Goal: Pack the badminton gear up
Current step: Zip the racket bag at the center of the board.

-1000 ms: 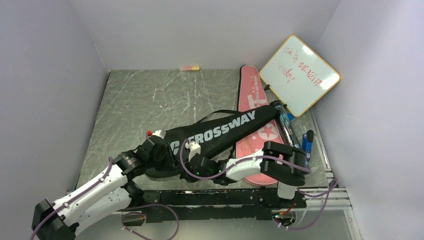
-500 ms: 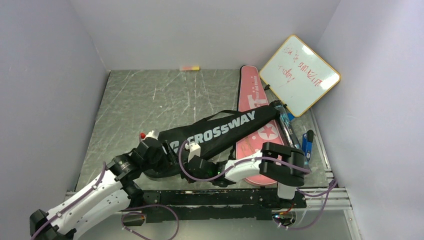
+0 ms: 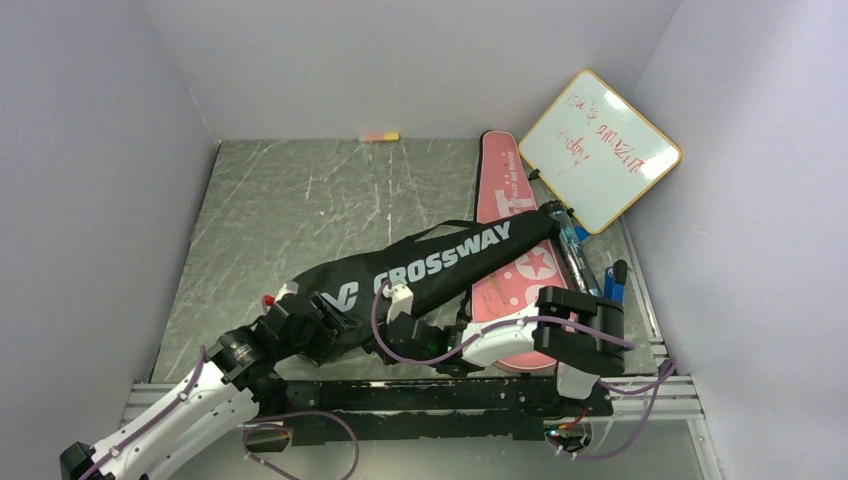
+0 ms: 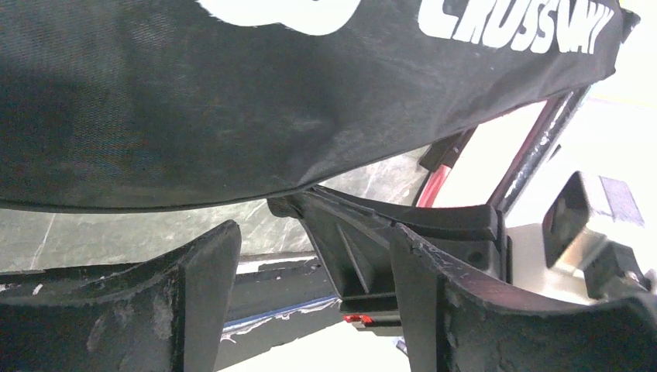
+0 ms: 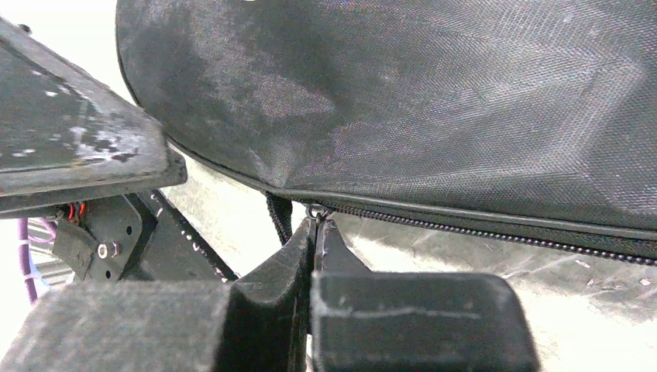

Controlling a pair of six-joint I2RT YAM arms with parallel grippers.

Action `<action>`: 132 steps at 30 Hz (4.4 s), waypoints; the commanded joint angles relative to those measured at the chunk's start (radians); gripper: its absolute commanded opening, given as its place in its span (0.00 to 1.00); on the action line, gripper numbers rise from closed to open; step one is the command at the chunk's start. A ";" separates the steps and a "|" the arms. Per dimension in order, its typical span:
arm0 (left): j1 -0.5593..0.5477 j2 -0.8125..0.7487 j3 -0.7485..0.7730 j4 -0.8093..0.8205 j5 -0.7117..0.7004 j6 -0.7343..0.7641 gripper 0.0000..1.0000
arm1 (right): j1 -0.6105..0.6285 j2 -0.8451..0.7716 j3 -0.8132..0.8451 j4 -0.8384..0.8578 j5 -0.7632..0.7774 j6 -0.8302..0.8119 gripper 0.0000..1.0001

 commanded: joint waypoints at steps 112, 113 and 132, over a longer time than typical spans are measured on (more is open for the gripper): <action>-0.295 0.931 0.740 0.010 -0.543 1.494 0.05 | -1.269 -0.335 0.186 -0.637 -0.096 -0.147 0.00; -0.290 0.894 0.739 0.016 -0.532 1.510 0.05 | -1.282 -0.329 0.190 -0.637 -0.109 -0.152 0.00; 0.120 0.944 1.007 -0.035 -0.562 1.323 0.05 | -1.310 -0.537 0.154 -0.544 -0.485 -0.220 0.53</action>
